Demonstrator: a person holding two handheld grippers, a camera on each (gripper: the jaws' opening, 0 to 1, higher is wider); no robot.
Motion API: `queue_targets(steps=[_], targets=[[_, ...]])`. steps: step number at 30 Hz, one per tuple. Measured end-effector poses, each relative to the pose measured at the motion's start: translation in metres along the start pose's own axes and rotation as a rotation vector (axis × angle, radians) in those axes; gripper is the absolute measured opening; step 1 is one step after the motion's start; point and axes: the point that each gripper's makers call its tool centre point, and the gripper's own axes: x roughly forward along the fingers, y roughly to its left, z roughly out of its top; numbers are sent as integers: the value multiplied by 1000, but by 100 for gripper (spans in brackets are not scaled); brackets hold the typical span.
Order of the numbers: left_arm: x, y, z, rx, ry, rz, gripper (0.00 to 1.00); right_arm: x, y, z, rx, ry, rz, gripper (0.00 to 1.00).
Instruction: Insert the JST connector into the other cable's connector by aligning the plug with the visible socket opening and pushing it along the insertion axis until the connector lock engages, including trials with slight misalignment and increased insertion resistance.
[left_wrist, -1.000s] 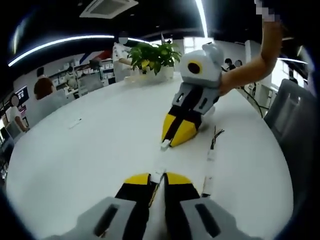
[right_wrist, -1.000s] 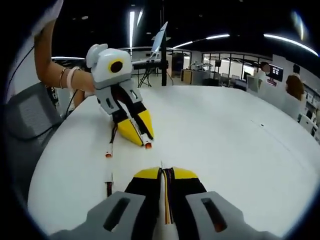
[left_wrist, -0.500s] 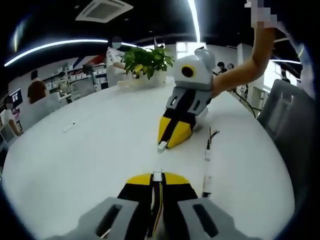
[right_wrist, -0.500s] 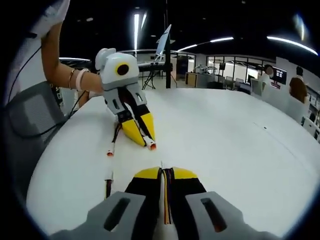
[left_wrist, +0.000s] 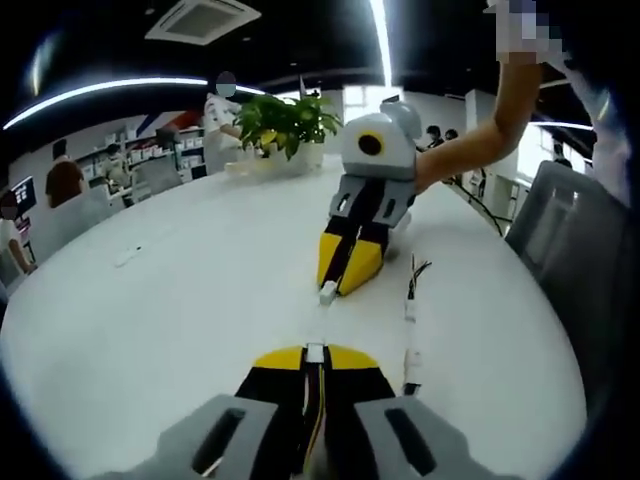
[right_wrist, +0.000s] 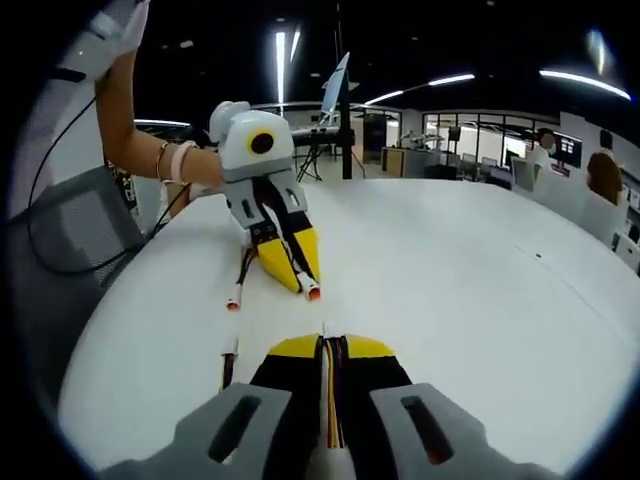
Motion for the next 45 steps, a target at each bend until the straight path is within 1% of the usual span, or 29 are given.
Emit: queue_targets(steps=[7,9,12,16,19,22,23,24,28,33,35,39,41,45], targets=[[0,-7,3,22,31,-54,0,-5,1,13,-1,-27,26,3],[-1,-7,7,11,23,-62,0,-6,1,17,16,-36,39,3],[-6,-5,17,-26,0,-66,0,-9,2,22,8,-41,50,3],[-10,-3,25,-6,7,-76,0,-12,3,35,9,-65,65,3],[-12,-3,33,-8,-16,-93,0,-13,6,43,-9,-70,78,3],[-13,-1,35,10,-13,-92,0,-12,9,50,-6,-73,102,3],[-13,0,36,8,-14,-93,0,-12,10,51,4,-69,105,3],[-14,0,38,11,-18,-97,0,-11,10,51,-8,-72,110,3],[-15,-2,43,36,-15,-109,0,-10,10,53,-2,-76,118,3],[-18,-2,52,41,-35,-117,0,-10,11,54,-10,-74,130,3],[-18,0,50,52,-21,-117,0,-9,12,53,2,-66,135,3],[-19,-3,53,54,-26,-134,0,-7,14,51,-4,-58,138,3],[-18,-3,51,67,-13,-134,0,-6,14,51,-3,-56,140,3],[-17,-5,50,72,-8,-144,0,-4,10,49,14,-48,125,3]])
